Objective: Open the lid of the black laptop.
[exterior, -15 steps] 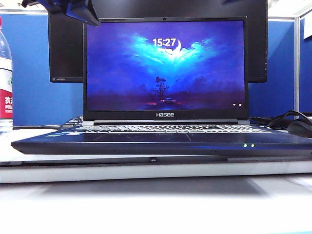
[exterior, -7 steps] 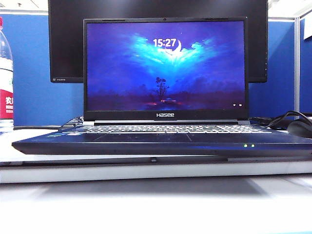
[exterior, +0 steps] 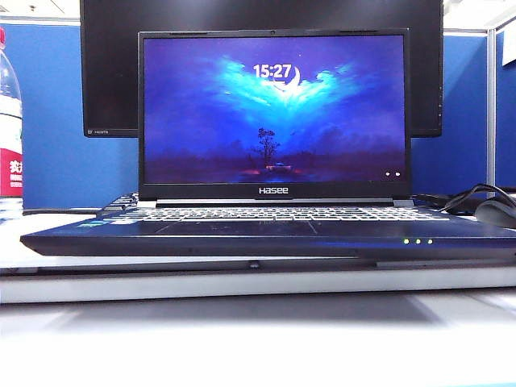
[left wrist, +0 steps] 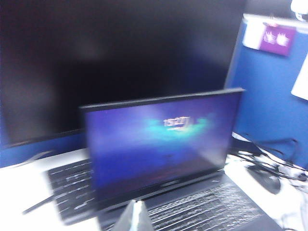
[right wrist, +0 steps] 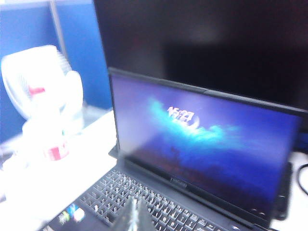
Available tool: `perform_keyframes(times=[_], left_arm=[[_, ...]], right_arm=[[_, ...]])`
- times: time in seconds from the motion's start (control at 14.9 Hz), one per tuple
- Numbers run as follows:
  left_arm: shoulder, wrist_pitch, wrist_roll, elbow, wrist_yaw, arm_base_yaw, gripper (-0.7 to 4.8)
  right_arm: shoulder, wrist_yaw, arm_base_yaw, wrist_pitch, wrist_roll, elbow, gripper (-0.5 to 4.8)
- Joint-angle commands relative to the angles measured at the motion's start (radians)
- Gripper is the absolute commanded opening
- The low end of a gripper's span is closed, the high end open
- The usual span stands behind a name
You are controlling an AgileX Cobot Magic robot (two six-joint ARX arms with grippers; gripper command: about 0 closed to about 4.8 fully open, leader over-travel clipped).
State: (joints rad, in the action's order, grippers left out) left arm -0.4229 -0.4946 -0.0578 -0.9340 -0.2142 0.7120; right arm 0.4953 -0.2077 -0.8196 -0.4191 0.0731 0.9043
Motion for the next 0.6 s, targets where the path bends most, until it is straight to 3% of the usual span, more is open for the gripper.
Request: perform_keyframes(times=[0.07,0.34,0.47,0.6], left_arm=[[0.138,-0.147,-0.003,0.020,-0.054,-0.001,-0.05],[0.269,-0.321,-0.026,0.065,-0.056,-0.001,-0.05],[0.332,-0.334,-0.056,0.137,-0.011,-0.001,-0.05],[0.417,-0.329,-0.142,0.241,0.072,-0.001,-0.05]], right_arm=[[-0.115,-0.111,-0.042,-0.024,0.025,-0.036,-0.06],[-0.154,-0.074,-0.040,-0.132,0.034,-0.039,-0.06],[-0.160,-0.060,-0.040,-0.130,0.054,-0.071,-0.06],[-0.161,-0.024,-0.040,-0.123,0.122,-0.137,-0.06]])
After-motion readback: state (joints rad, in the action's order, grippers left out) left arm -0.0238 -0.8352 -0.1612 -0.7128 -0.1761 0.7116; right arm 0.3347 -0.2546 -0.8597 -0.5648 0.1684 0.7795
